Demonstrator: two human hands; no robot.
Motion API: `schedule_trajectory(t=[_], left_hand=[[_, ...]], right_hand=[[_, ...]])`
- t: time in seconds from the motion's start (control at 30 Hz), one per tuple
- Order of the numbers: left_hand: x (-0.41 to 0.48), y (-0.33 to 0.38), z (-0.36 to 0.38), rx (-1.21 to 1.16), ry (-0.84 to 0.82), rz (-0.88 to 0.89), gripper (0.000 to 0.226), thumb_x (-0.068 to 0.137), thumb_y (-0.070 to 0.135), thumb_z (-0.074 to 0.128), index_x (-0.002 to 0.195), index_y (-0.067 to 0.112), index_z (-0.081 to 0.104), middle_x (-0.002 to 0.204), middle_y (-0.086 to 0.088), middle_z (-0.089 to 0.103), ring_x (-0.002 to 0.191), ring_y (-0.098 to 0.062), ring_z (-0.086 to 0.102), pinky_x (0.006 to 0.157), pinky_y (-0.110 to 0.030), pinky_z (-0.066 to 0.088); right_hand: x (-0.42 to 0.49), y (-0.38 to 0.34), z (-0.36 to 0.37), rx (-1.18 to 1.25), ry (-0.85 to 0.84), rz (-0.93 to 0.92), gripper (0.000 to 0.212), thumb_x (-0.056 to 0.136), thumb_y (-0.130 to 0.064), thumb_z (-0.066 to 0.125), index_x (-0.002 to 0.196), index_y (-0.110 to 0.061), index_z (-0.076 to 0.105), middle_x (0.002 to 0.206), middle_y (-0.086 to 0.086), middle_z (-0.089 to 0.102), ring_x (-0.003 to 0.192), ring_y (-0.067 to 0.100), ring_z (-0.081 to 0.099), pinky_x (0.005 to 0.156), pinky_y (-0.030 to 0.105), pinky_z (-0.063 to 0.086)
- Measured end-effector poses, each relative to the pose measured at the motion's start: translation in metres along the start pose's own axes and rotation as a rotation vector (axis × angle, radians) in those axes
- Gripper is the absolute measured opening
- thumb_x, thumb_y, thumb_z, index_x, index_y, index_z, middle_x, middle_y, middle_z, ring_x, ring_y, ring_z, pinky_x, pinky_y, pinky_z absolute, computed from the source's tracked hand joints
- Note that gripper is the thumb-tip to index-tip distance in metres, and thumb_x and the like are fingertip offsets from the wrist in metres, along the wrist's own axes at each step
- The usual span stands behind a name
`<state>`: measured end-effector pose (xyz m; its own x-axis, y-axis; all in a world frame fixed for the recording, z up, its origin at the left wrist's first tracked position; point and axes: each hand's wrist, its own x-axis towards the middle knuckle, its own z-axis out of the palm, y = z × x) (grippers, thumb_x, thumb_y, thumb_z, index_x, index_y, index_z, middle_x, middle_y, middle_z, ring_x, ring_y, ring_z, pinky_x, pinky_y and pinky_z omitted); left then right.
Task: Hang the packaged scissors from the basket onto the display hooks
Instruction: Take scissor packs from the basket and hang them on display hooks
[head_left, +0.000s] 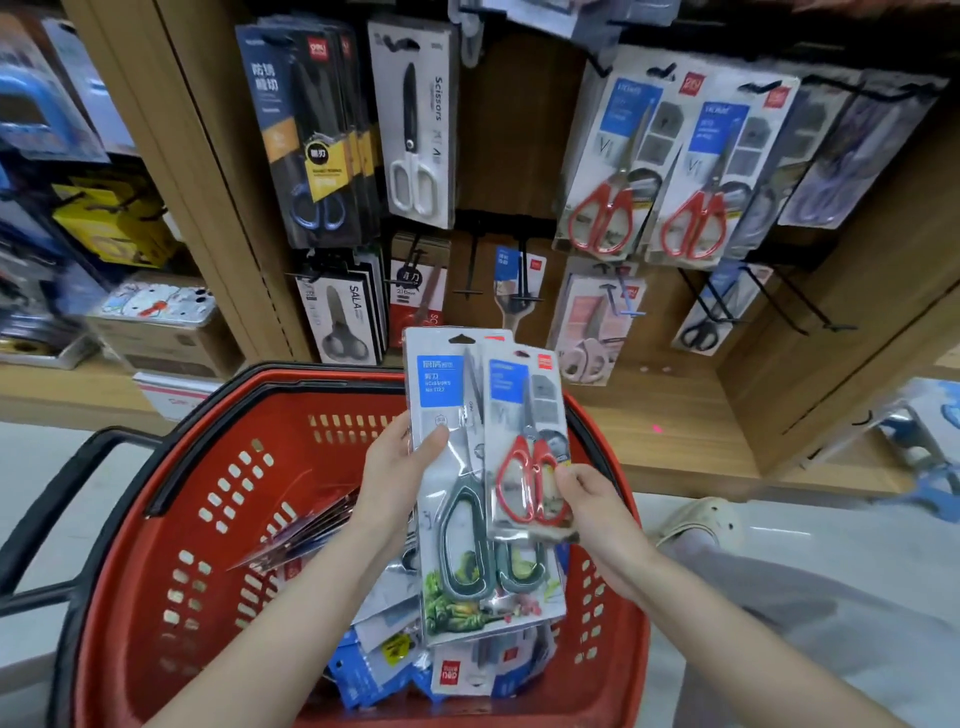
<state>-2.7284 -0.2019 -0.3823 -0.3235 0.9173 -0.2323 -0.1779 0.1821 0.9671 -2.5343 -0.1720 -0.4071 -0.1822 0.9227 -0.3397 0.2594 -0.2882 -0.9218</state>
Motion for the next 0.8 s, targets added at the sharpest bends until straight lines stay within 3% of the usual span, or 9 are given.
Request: schedule_trajectory(t=[0.07,0.13,0.3,0.33,0.4,0.47,0.53,0.63,0.8], left_hand=[[-0.003,0.003,0.005,-0.038,-0.048,-0.033,0.026,0.089,0.019,0.062,0.115,0.018,0.065,0.110,-0.001,0.071,0.108,-0.023,0.065,0.102,-0.050,0.044],[-0.003,0.006,0.011,-0.018,-0.102,-0.054,0.039,0.080,0.026,0.072,0.117,0.019,0.063,0.109,0.000,0.071,0.105,-0.021,0.066,0.100,-0.048,0.046],[-0.004,0.018,0.024,0.160,-0.067,-0.016,0.043,0.071,0.015,0.081,0.108,0.023,0.062,0.098,0.006,0.073,0.092,-0.011,0.069,0.088,-0.035,0.054],[-0.005,0.022,0.027,0.182,-0.066,-0.002,0.042,0.071,0.014,0.081,0.107,0.024,0.062,0.097,0.006,0.073,0.091,-0.011,0.069,0.084,-0.032,0.054],[-0.006,0.027,0.031,0.210,-0.075,0.025,0.042,0.071,0.011,0.080,0.107,0.025,0.062,0.097,0.008,0.072,0.090,-0.009,0.069,0.075,-0.023,0.053],[-0.006,0.031,0.035,0.240,-0.095,0.036,0.046,0.070,0.012,0.081,0.109,0.026,0.061,0.099,0.009,0.071,0.092,-0.007,0.068,0.078,-0.024,0.052],[-0.007,0.035,0.041,0.254,-0.117,0.044,0.048,0.070,0.013,0.081,0.110,0.027,0.060,0.101,0.008,0.071,0.092,-0.007,0.067,0.083,-0.029,0.052],[-0.012,0.042,0.051,0.283,-0.133,0.108,0.045,0.071,0.009,0.081,0.107,0.027,0.059,0.098,0.008,0.070,0.087,-0.004,0.068,0.077,-0.025,0.054],[-0.012,0.055,0.059,0.341,-0.118,0.229,0.042,0.071,0.009,0.080,0.102,0.029,0.058,0.096,0.010,0.069,0.087,-0.001,0.066,0.075,-0.021,0.054]], right_hand=[[-0.003,-0.001,-0.006,-0.036,0.027,-0.039,0.026,0.101,-0.030,0.038,0.089,-0.011,0.051,0.082,0.003,0.053,0.079,0.015,0.050,0.082,0.034,0.043],[-0.007,-0.001,-0.011,-0.083,0.000,-0.081,0.024,0.101,-0.029,0.039,0.087,-0.012,0.048,0.080,0.004,0.049,0.076,0.015,0.049,0.079,0.032,0.041],[-0.017,-0.003,-0.025,-0.086,-0.121,-0.068,0.024,0.098,-0.034,0.044,0.086,-0.014,0.045,0.083,0.010,0.049,0.071,0.017,0.044,0.063,0.023,0.036],[-0.019,-0.005,-0.029,-0.042,-0.139,-0.055,0.022,0.098,-0.031,0.046,0.087,-0.012,0.046,0.084,0.012,0.050,0.072,0.019,0.044,0.061,0.023,0.036],[-0.018,-0.011,-0.037,0.041,-0.152,-0.050,0.018,0.096,-0.023,0.052,0.093,-0.005,0.050,0.089,0.016,0.055,0.080,0.026,0.052,0.071,0.038,0.046],[-0.018,-0.022,-0.043,0.039,-0.100,-0.072,0.014,0.093,-0.019,0.058,0.098,-0.007,0.055,0.097,0.015,0.062,0.090,0.027,0.060,0.087,0.041,0.049],[-0.018,-0.040,-0.046,0.023,-0.005,-0.117,0.015,0.091,-0.024,0.060,0.097,-0.010,0.056,0.095,0.008,0.064,0.085,0.016,0.061,0.083,0.030,0.049],[-0.016,-0.072,-0.051,0.043,0.090,-0.201,0.021,0.091,-0.033,0.059,0.102,-0.016,0.058,0.098,0.001,0.070,0.086,0.012,0.067,0.081,0.031,0.054],[-0.003,-0.117,-0.058,0.008,0.199,-0.389,0.006,0.094,-0.023,0.056,0.096,-0.026,0.060,0.100,-0.009,0.070,0.090,0.005,0.067,0.069,0.021,0.056]])
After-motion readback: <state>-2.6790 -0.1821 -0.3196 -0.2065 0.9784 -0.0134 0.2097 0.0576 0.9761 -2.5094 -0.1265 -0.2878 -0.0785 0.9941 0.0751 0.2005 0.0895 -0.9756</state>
